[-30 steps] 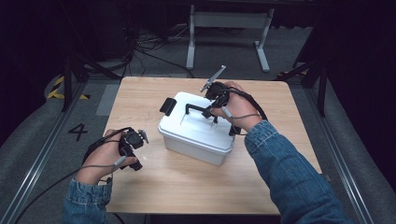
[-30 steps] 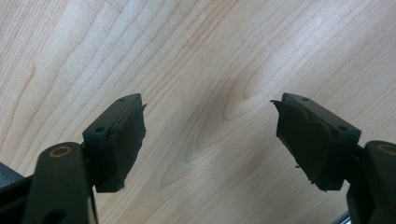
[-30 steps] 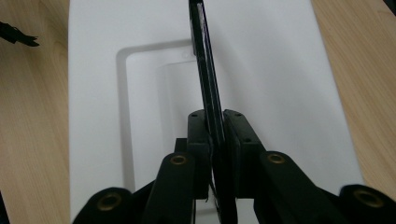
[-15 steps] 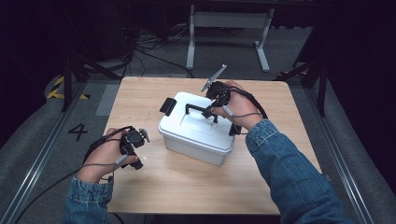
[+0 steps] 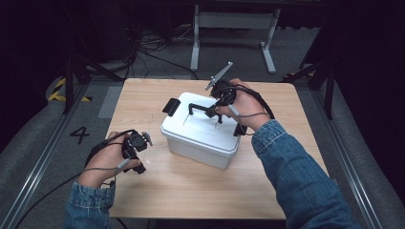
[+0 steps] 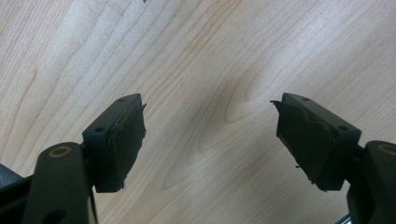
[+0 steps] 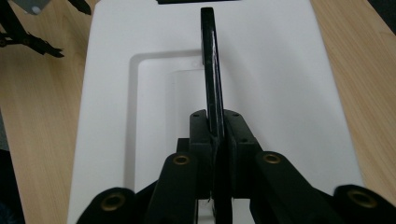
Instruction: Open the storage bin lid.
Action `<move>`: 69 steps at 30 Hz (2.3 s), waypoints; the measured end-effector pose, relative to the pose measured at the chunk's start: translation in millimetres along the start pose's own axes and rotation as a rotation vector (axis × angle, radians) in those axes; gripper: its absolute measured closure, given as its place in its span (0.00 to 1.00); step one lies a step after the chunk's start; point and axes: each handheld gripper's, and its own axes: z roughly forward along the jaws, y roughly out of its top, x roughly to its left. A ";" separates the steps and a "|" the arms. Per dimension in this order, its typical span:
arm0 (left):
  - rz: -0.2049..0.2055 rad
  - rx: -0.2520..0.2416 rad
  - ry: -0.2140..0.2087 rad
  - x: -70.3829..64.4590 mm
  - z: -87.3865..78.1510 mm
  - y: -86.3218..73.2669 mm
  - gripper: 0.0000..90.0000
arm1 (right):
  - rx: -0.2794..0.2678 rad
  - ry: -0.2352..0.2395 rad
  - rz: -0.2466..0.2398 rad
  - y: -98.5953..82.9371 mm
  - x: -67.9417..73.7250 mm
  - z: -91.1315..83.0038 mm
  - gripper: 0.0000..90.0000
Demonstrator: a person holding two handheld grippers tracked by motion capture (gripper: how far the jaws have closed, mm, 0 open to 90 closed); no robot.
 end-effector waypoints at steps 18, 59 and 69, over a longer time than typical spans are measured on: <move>0.004 0.003 0.001 -0.4 0.9 2.4 0.27 | -0.060 -0.047 0.000 -6.3 0.6 -42.7 0.94; 0.016 0.021 0.000 -1.0 6.6 9.0 0.27 | -0.127 -0.281 0.319 -132.5 -64.7 -131.7 0.94; 0.008 0.018 0.000 -0.4 7.0 6.3 0.27 | -0.115 -0.327 0.412 -154.4 -87.6 -126.8 0.94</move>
